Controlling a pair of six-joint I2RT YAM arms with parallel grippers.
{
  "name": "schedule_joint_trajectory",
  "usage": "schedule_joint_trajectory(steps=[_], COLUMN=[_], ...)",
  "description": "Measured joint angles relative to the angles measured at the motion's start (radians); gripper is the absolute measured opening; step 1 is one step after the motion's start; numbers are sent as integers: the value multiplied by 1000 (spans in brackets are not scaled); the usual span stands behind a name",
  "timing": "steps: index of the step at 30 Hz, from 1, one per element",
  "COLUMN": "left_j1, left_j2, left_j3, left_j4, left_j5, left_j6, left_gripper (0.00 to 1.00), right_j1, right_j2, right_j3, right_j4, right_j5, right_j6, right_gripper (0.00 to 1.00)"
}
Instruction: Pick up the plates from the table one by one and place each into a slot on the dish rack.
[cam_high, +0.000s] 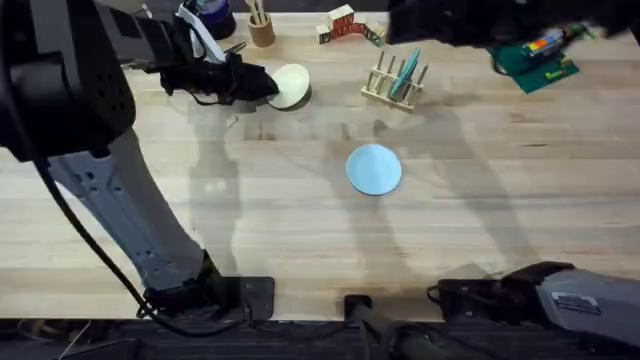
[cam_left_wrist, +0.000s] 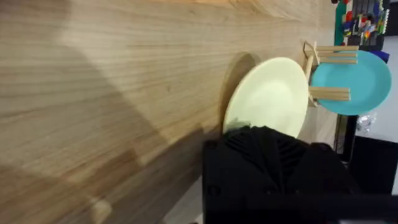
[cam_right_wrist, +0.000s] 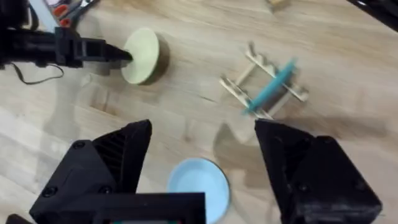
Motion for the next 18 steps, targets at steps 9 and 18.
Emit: schedule_joint_trajectory(steps=[9,18], left_j1=[0,0], left_j2=[0,0], left_j3=[0,0], left_j4=[0,0], left_j5=[0,0], left_j6=[0,1], left_gripper=[41,41], right_j1=[87,157], right_j2=[283,542], right_j3=[196,379], right_j4=[39,67], right_j5=[-21,-78], right_j6=[42,65], right_gripper=[996,995])
